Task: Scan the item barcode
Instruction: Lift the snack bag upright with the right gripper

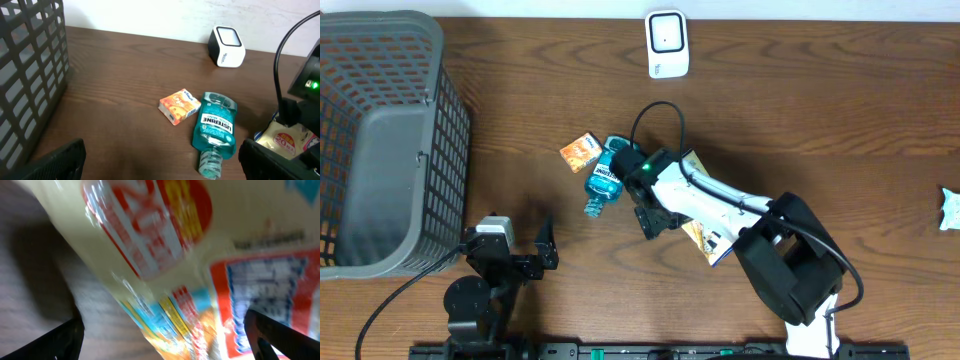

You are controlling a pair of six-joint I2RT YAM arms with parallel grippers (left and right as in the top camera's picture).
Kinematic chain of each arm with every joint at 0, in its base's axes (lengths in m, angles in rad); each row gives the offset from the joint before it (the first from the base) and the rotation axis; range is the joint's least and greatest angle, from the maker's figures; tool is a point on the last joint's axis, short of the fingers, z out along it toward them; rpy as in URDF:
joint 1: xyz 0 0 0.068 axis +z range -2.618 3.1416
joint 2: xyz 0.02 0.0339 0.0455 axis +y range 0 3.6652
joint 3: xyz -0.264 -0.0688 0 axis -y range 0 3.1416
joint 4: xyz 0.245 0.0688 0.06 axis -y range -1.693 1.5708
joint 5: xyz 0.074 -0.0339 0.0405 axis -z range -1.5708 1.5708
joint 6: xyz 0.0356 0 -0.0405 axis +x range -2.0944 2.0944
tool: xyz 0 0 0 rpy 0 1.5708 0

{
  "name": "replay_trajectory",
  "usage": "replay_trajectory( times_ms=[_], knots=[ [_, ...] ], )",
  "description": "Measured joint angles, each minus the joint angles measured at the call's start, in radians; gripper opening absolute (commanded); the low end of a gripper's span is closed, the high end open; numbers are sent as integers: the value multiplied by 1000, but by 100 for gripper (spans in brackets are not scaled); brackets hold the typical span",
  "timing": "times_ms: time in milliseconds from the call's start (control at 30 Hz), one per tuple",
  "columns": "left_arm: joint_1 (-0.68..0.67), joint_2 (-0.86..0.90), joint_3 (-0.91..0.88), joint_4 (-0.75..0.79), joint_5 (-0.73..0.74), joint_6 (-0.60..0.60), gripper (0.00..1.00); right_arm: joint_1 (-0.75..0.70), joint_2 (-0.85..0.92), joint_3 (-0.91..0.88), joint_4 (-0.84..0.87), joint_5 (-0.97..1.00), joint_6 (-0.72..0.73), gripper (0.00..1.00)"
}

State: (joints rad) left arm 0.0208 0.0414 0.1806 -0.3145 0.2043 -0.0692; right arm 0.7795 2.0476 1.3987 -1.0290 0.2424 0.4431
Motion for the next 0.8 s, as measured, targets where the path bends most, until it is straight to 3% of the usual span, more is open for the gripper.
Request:
replay_trajectory(
  times_ms=[100, 133, 200, 533, 633, 800],
  knots=[
    [0, 0, 0, -1, 0, 0, 98, -17, 16, 8, 34, -58, -56, 43],
    [0, 0, 0, 0, 0, 0, 98, -19, 26, 14, 28, -63, -69, 35],
    [0, 0, 0, 0, 0, 0, 98, -29, 53, 31, 1, -43, -93, 2],
    [0, 0, 0, 0, 0, 0, 98, -34, 101, 89, -68, -29, -127, 1],
    [0, 0, 0, 0, 0, 0, 98, -76, 60, 77, -34, -190, -208, 1],
    [0, 0, 0, 0, 0, 0, 98, -85, -5, 34, 80, -715, -335, 1]
  ],
)
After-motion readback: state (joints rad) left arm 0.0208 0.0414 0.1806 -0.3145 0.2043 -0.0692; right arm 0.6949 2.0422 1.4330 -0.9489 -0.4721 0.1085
